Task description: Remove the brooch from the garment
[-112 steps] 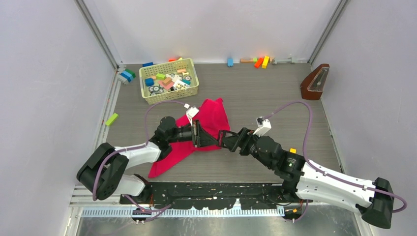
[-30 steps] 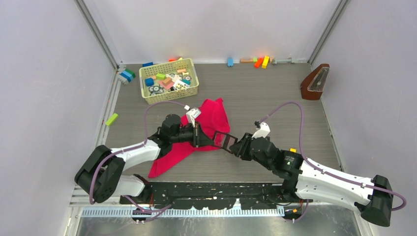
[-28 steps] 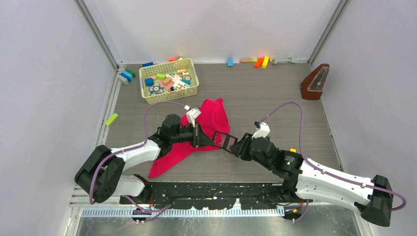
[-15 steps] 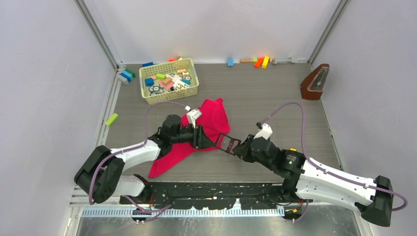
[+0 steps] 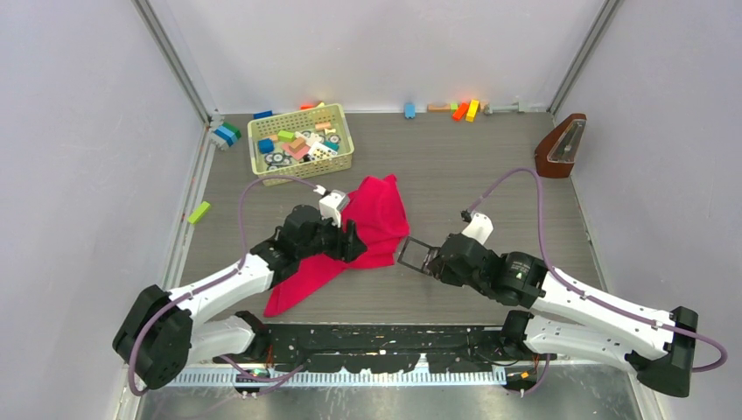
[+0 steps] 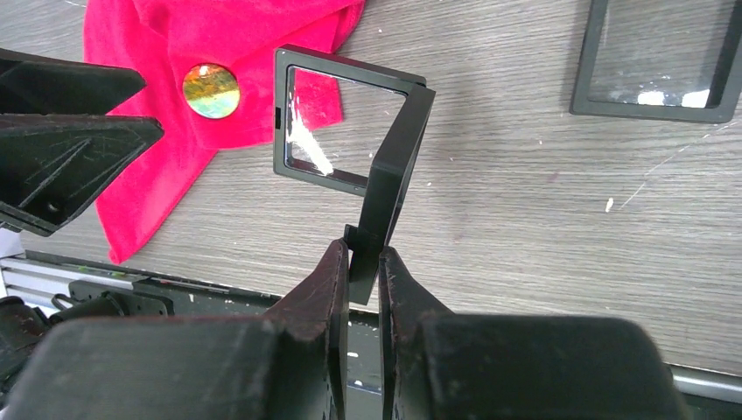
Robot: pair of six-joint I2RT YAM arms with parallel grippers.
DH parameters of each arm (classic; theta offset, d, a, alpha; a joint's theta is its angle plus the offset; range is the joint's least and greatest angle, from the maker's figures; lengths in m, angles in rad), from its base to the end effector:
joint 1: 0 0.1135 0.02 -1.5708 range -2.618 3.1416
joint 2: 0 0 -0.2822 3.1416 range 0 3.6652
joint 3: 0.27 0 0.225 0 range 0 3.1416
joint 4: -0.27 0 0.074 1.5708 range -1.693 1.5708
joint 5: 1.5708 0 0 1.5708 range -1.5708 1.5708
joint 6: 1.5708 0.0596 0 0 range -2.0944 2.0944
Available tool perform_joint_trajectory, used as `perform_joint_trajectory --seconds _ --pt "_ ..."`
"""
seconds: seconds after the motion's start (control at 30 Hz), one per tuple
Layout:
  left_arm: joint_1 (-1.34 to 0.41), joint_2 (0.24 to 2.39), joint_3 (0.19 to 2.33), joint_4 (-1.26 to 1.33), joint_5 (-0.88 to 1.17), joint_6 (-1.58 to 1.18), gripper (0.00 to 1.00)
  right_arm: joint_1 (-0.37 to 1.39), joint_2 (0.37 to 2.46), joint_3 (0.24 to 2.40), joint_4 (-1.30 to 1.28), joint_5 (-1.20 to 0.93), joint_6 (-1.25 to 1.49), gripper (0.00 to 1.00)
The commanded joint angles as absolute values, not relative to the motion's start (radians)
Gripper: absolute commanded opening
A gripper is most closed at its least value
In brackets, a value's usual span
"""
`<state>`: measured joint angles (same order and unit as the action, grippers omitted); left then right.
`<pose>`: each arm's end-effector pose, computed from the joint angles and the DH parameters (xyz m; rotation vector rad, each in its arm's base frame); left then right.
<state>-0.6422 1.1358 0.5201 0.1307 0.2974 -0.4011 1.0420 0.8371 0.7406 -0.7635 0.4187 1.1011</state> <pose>0.1726 -0.1509 0.2321 0.4541 2.1233 -0.9311 0.0898 0.1056 0.2646 0.2594 2.3872 0.5365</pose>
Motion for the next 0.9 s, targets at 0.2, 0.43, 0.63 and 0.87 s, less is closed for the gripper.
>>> perform_joint_trajectory --seconds 0.2,0.43,0.63,0.87 --pt "-0.853 1.204 0.653 -0.088 -0.179 -0.173 0.50 1.036 0.838 0.776 -0.782 0.433 1.096 0.02" --pt "-0.888 1.330 0.719 -0.147 -0.266 -0.166 0.50 1.035 0.827 0.769 -0.775 0.429 1.094 0.02" --pt "-0.888 1.392 0.756 -0.191 -0.320 -0.176 0.50 1.034 0.825 0.761 -0.770 0.428 1.089 0.02" --pt "-0.888 1.457 0.793 -0.227 -0.297 -0.176 0.50 1.030 0.829 0.760 -0.769 0.428 1.083 0.02"
